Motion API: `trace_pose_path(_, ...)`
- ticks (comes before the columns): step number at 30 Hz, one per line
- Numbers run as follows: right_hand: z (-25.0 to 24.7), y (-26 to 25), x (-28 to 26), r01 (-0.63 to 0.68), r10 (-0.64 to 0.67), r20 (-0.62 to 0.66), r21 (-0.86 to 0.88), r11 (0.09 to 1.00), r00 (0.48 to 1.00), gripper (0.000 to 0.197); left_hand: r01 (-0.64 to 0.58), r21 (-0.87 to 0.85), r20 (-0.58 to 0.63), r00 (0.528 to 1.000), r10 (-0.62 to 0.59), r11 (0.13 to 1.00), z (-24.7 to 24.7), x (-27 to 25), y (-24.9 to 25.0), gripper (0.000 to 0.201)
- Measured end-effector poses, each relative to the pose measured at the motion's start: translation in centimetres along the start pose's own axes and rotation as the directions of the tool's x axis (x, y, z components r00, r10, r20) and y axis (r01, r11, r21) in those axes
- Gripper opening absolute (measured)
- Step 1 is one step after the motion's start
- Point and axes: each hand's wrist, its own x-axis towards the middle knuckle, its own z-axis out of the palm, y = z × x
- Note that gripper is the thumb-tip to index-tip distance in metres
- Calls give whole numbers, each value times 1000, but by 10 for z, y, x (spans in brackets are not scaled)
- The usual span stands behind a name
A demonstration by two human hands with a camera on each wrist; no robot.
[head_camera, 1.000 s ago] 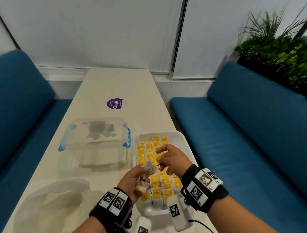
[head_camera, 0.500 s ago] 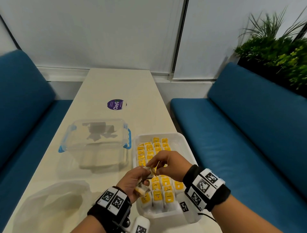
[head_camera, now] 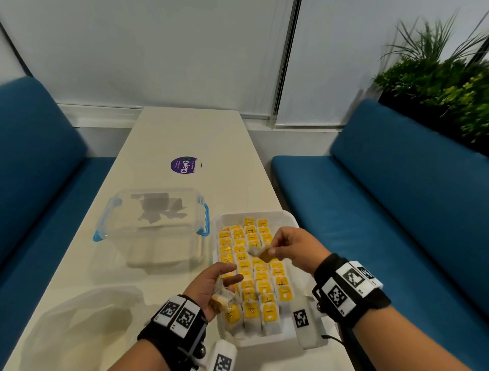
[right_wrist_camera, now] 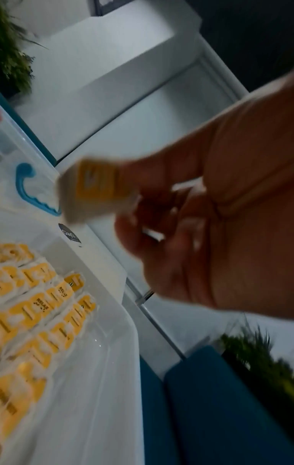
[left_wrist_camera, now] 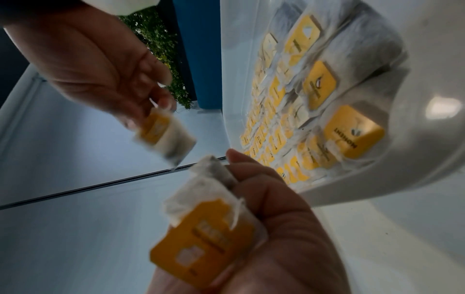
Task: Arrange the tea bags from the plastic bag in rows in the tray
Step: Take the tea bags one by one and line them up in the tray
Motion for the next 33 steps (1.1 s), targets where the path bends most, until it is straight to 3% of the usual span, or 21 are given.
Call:
trace_pose_path(6,-8,14,-2,-184,201,25,-304,935,979,27,2,-3,34,999,-2,1000,2,0,-1,19)
trace_pose_path(10,-10,23,-2,-250,272,-1,-401,881,962,18,0,7,32,999,0,1000,2,2,-1,16)
trace_pose_path(15,-12,27,-3,-330,399,70,-440,835,914,13,-2,5,43,999,2,1000,2,3,-3,18)
trace_pose_path(17,-12,28,-3,-327,405,65,-481,813,912,5,0,-5,44,999,0,1000,0,4,-4,20)
trace_pose_path(22,-4,33,-5,-217,436,179,-667,713,882,10,15,-17,41,999,-14,1000,-2,7,-6,20)
trace_pose_path(27,19,47,-8,-51,481,272,-829,557,833,33,12,-43,55,998,-10,999,-1,9,-7,19)
trace_pose_path(33,29,60,-6,-73,498,226,-857,511,837,39,5,-47,53,999,-2,999,0,9,-8,19)
